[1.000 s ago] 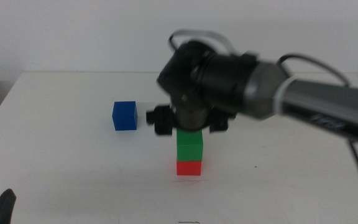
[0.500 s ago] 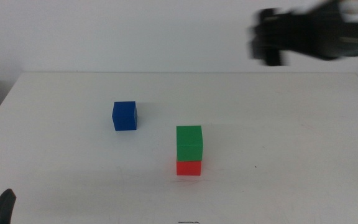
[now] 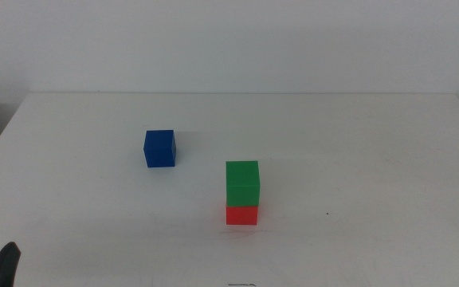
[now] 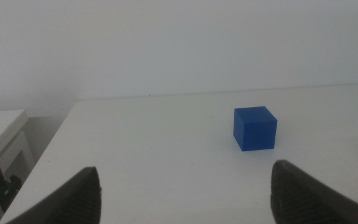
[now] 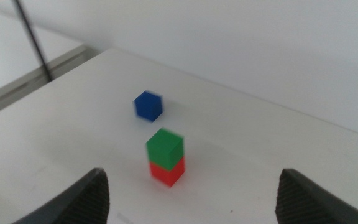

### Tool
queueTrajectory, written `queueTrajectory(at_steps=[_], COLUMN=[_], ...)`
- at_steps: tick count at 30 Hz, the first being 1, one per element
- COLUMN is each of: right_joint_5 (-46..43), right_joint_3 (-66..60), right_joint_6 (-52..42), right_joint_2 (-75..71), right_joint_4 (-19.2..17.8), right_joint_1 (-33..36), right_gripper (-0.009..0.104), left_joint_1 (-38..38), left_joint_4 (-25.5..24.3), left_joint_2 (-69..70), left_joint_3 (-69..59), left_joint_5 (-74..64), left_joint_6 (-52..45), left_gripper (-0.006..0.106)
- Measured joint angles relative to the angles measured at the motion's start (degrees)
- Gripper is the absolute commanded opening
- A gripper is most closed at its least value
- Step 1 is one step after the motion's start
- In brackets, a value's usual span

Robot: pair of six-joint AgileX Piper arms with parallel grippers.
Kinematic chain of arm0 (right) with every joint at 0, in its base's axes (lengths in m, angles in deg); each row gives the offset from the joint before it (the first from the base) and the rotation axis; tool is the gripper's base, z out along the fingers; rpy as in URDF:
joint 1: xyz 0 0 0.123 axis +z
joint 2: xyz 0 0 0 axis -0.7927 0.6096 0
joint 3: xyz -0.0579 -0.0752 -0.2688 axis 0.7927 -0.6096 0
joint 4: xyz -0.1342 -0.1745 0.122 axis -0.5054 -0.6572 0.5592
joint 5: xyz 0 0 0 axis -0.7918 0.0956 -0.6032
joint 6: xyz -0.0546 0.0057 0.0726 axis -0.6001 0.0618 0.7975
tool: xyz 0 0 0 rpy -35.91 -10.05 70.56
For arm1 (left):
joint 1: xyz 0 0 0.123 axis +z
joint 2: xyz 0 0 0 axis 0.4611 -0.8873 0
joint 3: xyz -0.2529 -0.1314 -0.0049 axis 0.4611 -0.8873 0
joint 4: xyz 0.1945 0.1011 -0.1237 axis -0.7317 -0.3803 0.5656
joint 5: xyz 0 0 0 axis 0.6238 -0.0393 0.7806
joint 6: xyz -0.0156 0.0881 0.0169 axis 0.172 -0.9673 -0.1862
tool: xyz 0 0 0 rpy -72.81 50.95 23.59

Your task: Stack red cubes first, then green, then blue cubes in a specific spot.

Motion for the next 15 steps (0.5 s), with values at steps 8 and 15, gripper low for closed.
queueTrajectory(at_steps=[8, 15], right_joint_5=[5.6, 5.9], right_joint_3=[-1.6, -1.9], right_joint_6=[-12.2, -14.3], right_joint_2=[-4.8, -4.8], right_joint_4=[8.2, 8.8], right_joint_1=[0.0, 0.0], right_gripper=[0.082, 0.082], left_joint_1=[0.0, 0.0], left_joint_4=[0.0, 0.0], left_joint_2=[0.0, 0.0], left_joint_3=[0.0, 0.0], left_joint_5=[0.0, 0.0], left_joint_6=[0.0, 0.0], left_gripper=[0.094, 0.094])
